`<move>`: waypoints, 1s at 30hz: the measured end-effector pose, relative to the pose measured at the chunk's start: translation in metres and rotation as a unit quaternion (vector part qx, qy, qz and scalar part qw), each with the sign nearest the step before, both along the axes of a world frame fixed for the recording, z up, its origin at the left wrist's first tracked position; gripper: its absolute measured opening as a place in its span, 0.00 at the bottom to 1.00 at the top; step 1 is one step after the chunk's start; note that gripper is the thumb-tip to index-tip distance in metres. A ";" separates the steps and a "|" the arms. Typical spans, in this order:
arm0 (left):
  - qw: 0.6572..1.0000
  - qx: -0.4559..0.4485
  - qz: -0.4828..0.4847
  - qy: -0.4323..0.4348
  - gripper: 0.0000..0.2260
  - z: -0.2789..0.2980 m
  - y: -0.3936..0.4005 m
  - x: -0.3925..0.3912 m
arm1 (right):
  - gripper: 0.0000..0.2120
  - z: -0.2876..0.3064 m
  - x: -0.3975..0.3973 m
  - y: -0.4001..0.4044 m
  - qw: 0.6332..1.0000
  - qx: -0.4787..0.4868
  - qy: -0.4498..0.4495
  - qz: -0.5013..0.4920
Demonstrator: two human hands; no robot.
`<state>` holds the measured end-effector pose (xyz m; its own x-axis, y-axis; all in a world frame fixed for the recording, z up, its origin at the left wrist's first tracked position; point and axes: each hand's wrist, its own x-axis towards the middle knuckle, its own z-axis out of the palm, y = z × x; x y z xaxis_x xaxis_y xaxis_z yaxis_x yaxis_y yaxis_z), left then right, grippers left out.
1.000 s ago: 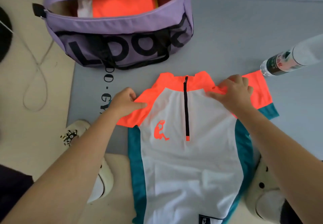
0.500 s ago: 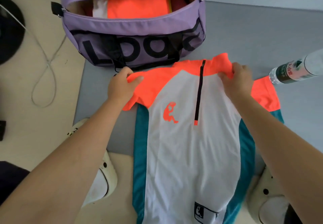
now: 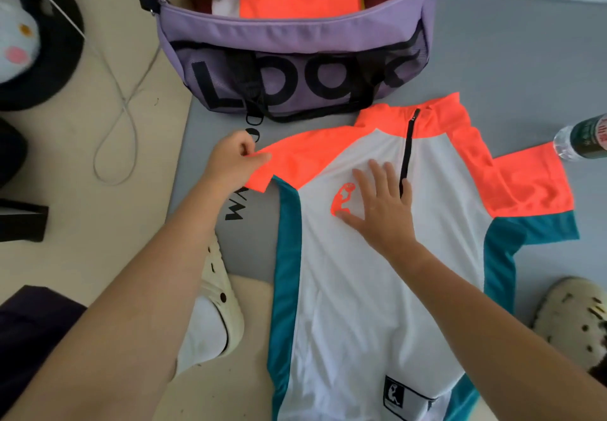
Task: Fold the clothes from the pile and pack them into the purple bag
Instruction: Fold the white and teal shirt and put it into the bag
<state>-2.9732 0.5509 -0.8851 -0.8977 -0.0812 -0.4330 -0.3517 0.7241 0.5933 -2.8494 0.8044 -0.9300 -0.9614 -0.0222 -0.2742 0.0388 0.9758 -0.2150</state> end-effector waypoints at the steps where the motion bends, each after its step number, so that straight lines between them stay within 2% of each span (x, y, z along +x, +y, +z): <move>1: 0.997 -0.029 0.048 0.056 0.07 0.002 -0.003 -0.002 | 0.36 -0.001 -0.001 -0.003 1.000 0.008 0.013 0.005; 2: 0.987 -0.049 0.104 0.111 0.08 0.003 -0.006 -0.003 | 0.36 -0.003 -0.002 -0.006 0.999 0.019 0.023 0.013; 4: 0.965 -0.056 0.197 0.166 0.16 0.002 -0.013 -0.002 | 0.37 -0.006 -0.005 -0.008 0.999 0.039 0.029 0.017; 6: 0.961 -0.051 0.240 0.128 0.18 -0.003 -0.014 0.008 | 0.38 -0.010 -0.009 -0.011 0.998 0.044 0.035 0.010; 9: 0.960 -0.032 0.276 0.040 0.15 -0.019 -0.004 0.044 | 0.37 -0.016 -0.018 -0.024 0.997 0.026 0.067 0.027; 13: 0.975 -0.057 0.209 -0.043 0.20 -0.032 0.021 0.099 | 0.37 -0.029 -0.020 -0.039 0.996 0.025 0.071 0.053; 15: 0.979 -0.046 0.192 -0.058 0.17 -0.038 0.030 0.113 | 0.36 -0.036 -0.016 -0.037 0.994 0.037 0.079 0.064; 22: 0.969 -0.026 0.134 -0.204 0.16 -0.040 0.018 0.108 | 0.36 -0.046 0.005 -0.029 0.989 0.049 0.114 0.086; 24: 0.971 -0.029 0.208 -0.116 0.17 -0.038 0.012 0.099 | 0.36 -0.046 0.010 -0.027 0.988 0.051 0.114 0.090; 26: 0.957 -0.018 0.290 -0.007 0.17 -0.034 0.005 0.085 | 0.35 -0.044 0.011 -0.026 0.987 0.051 0.117 0.093; 28: 0.963 -0.019 0.267 0.025 0.21 -0.035 -0.003 0.069 | 0.35 -0.043 0.010 -0.029 0.987 0.048 0.124 0.085; 30: 0.973 -0.013 0.230 0.003 0.23 -0.039 -0.010 0.052 | 0.35 -0.038 0.003 -0.033 0.989 0.040 0.127 0.065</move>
